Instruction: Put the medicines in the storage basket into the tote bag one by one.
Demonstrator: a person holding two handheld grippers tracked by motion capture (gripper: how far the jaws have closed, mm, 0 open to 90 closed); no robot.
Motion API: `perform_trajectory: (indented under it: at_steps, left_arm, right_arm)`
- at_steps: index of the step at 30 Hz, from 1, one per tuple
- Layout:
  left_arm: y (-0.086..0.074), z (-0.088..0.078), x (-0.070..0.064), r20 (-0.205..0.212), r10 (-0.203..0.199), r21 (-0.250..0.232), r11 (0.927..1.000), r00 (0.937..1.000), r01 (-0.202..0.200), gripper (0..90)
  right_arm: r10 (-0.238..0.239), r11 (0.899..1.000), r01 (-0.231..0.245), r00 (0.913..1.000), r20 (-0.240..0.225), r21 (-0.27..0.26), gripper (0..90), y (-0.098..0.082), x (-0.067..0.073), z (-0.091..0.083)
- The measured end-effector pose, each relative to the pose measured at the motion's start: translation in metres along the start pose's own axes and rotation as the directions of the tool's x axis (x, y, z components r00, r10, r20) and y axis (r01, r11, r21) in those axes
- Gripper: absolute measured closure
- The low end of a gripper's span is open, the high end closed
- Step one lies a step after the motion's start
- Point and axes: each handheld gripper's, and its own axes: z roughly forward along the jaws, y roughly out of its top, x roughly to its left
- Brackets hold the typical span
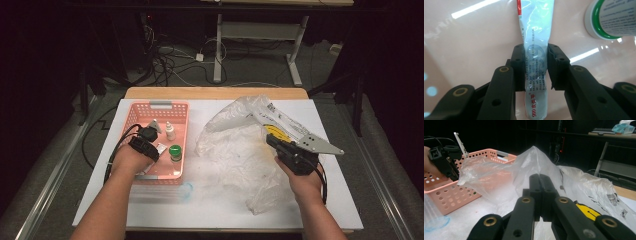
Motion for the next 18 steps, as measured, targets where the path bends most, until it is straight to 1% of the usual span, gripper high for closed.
perform_trajectory:
  at_steps: [3,5,6,7,8,11,12,15,17,18]
  left_arm:
    - [-0.005,-0.004,0.005,0.001,-0.018,-0.039,0.9991,0.9998,0.018,68.3]
    - [-0.008,-0.007,0.007,0.008,-0.026,-0.072,0.9971,0.9996,0.027,68.3]
    - [-0.009,-0.009,0.008,0.013,-0.019,-0.086,0.9961,0.9997,0.020,68.3]
    - [-0.011,-0.011,0.008,0.016,-0.019,-0.110,0.9937,0.9997,0.021,68.3]
    - [-0.012,-0.012,0.008,0.016,-0.018,-0.123,0.9923,0.9997,0.020,68.3]
    - [-0.016,-0.017,0.008,0.004,-0.012,-0.184,0.9829,0.9999,0.013,68.3]
    - [-0.017,-0.018,0.009,0.004,-0.011,-0.192,0.9813,0.9999,0.012,68.3]
    - [-0.020,-0.021,0.009,0.014,-0.013,-0.230,0.9731,0.9998,0.016,68.3]
    - [-0.022,-0.022,0.009,0.021,-0.013,-0.256,0.9666,0.9997,0.018,68.3]
    - [-0.023,-0.024,0.008,0.018,-0.012,-0.273,0.9619,0.9998,0.016,68.3]
  right_arm:
    - [0.003,1.000,-0.003,1.0000,0.001,-0.003,90.0,0.000,0.000,0.000]
    - [0.000,1.000,0.000,1.0000,-0.001,-0.002,90.0,0.000,0.000,0.000]
    - [-0.001,1.000,0.001,1.0000,-0.002,-0.002,90.0,0.000,0.000,0.000]
    - [-0.002,1.000,0.002,1.0000,-0.002,-0.003,90.0,0.000,0.000,0.000]
    - [-0.002,1.000,0.002,1.0000,-0.003,-0.003,90.0,0.000,0.000,-0.001]
    - [-0.006,1.000,0.006,1.0000,-0.003,-0.005,90.0,0.000,0.000,-0.001]
    - [0.000,1.000,0.000,1.0000,-0.001,-0.003,90.0,0.001,0.000,-0.001]
    - [0.002,1.000,-0.002,1.0000,0.002,-0.007,90.0,0.001,0.000,-0.002]
    - [0.001,1.000,-0.001,1.0000,0.003,-0.009,90.0,0.001,-0.001,-0.003]
    - [0.000,1.000,0.000,1.0000,0.003,-0.009,90.0,0.001,-0.001,-0.003]
